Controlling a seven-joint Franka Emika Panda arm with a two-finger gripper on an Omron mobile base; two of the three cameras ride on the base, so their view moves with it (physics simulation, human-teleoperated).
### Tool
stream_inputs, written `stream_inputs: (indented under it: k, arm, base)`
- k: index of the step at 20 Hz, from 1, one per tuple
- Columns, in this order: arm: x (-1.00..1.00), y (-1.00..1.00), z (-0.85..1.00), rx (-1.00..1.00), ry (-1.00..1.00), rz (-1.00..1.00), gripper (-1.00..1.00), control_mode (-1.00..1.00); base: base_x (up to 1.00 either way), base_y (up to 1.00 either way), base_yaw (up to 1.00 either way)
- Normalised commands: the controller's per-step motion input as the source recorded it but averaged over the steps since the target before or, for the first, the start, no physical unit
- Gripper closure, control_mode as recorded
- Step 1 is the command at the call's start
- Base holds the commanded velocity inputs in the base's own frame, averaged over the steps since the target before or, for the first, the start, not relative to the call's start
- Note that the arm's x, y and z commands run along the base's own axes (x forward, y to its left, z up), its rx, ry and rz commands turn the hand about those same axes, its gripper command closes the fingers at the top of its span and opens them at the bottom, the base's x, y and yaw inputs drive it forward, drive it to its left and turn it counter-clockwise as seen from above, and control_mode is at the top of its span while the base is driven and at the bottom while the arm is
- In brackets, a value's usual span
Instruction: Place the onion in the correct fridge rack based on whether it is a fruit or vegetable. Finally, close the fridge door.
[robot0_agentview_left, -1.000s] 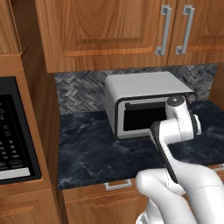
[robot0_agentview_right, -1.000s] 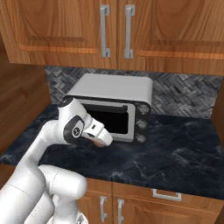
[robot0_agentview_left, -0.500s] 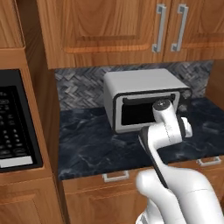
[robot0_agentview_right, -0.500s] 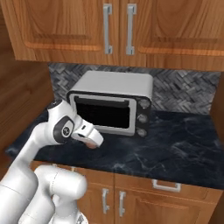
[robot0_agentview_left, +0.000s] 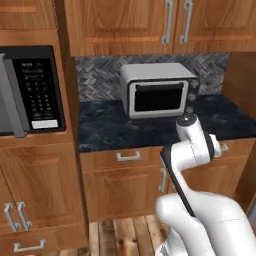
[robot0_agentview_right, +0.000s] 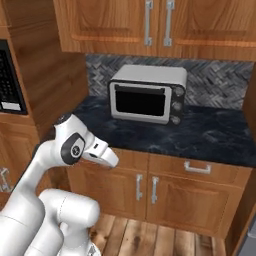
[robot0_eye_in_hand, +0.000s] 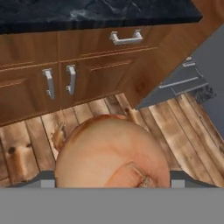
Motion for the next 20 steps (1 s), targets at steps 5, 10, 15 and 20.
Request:
stream_inputs:
  k: [5,10,15,20]
  arm:
    - [0.00,0.00,0.00,0.00,0.00,0.00,1.00,1.00]
    - [0.00,0.00,0.00,0.00,0.00,0.00,1.00,1.00]
    - [0.00,0.00,0.00,0.00,0.00,0.00,1.00,1.00]
    - [0.00,0.00,0.00,0.00,0.00,0.00,1.00,1.00]
  base:
    - [-0.98,0.45,0.30]
    - [-0.82,0.25,0.33]
    - [-0.81,0.01,-0.12]
    - [-0.77,0.00,-0.49]
